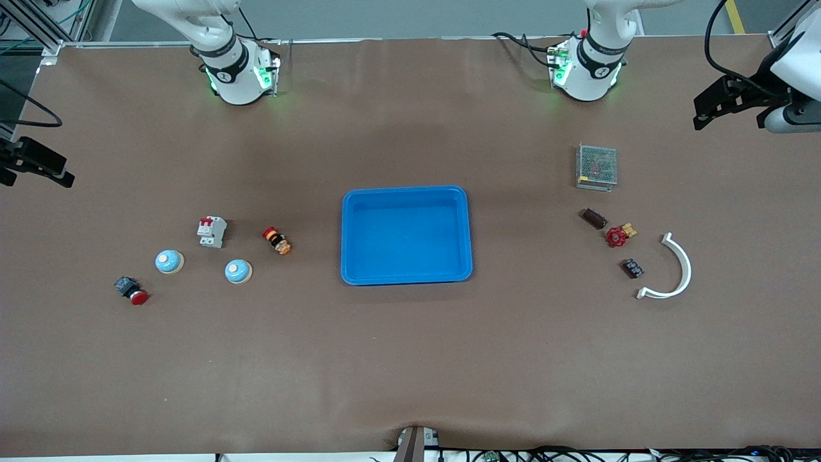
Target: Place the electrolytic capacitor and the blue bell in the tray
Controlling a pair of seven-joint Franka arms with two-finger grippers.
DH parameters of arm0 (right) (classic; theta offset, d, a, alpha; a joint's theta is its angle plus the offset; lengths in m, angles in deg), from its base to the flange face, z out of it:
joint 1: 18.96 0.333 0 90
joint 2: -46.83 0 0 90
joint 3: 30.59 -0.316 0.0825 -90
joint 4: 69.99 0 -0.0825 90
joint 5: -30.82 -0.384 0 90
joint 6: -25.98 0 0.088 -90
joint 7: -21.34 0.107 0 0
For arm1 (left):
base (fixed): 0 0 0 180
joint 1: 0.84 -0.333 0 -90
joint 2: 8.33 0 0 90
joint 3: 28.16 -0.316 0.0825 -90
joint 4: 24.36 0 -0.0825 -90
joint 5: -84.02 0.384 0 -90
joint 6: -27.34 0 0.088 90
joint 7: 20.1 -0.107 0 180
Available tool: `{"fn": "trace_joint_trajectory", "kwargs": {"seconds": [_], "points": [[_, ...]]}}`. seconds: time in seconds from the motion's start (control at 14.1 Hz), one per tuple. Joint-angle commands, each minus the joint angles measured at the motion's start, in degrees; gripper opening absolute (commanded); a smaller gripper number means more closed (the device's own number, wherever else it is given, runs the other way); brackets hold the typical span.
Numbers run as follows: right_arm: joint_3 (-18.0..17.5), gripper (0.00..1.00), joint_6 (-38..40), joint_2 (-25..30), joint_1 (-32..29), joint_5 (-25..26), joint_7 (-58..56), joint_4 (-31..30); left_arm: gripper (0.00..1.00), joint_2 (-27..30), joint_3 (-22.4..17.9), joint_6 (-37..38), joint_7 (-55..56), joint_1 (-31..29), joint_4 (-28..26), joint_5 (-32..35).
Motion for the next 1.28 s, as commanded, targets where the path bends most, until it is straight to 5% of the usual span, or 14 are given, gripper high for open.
{"fn": "trace_joint_trajectory", "kwargs": {"seconds": [0.0,0.71,1.21], "points": [[-0.19,1.0,-0.32,1.53,-0.19,-0.56,0.6,-1.41,1.0,-0.22,0.15,0.33,-1.14,-0.24,0.64,0.25],[-0.19,1.0,-0.32,1.35,-0.11,-0.56,0.6,-1.5,1.0,-2.68,-0.29,-0.2,-1.14,-0.24,-0.93,0.25],[-0.19,1.0,-6.37,-0.93,2.0,-2.23,1.04,-4.56,1.0,1.89,0.32,-13.45,7.98,-0.33,-20.34,0.16]]}}
